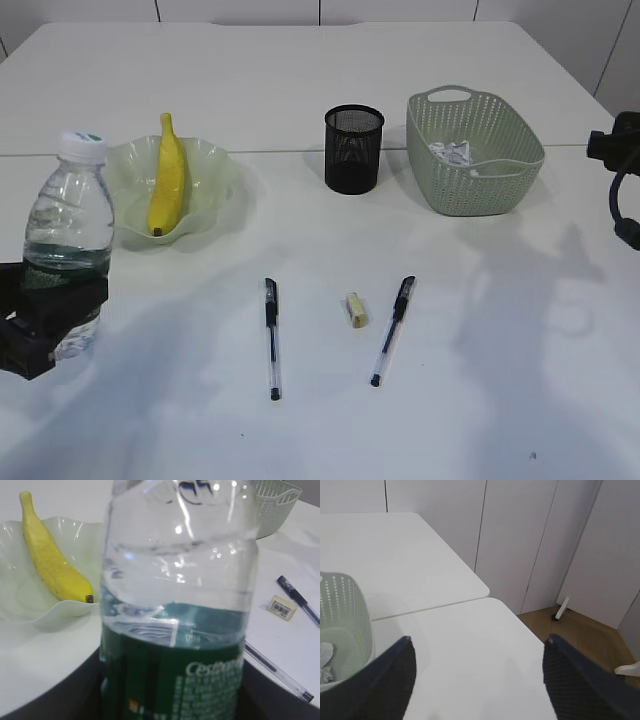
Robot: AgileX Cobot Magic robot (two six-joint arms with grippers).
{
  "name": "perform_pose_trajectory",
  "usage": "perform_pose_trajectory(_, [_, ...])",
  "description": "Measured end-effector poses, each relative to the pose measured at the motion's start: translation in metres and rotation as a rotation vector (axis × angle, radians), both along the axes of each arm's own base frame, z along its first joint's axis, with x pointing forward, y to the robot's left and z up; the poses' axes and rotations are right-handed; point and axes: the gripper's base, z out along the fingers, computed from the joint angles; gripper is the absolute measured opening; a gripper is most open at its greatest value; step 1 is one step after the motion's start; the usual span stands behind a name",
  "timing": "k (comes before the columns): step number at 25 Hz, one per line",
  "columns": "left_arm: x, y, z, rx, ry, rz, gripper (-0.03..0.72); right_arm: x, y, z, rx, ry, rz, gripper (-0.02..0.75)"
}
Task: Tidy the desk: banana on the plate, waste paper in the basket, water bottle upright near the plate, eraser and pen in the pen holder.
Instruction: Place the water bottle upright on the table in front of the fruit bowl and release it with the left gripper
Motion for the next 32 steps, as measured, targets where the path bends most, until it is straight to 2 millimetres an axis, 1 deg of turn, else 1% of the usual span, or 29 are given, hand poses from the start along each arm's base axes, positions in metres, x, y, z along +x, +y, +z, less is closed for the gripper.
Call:
perform_pose_trajectory(6, [-0.012, 0.000, 0.018, 0.000, -0.086, 0.000, 0.387, 0.000, 0.000, 0.000, 0.000, 0.000, 0.000, 0.590])
perform_pose_trajectory(8, [-0.013, 0.000, 0.020, -0.002, -0.098, -0.001, 0.387, 0.000, 0.000, 0.000, 0.000, 0.000, 0.000, 0.590])
perform_pose_trajectory(20, [-0.014, 0.000, 0.020, -0.002, -0.098, -0.001, 0.387, 0.000, 0.000, 0.000, 0.000, 0.000, 0.000, 0.590])
perform_pose_trajectory(32, [-0.012, 0.000, 0.011, -0.001, -0.052, 0.000, 0.387, 0.000, 0.000, 0.000, 0.000, 0.000, 0.000, 0.590])
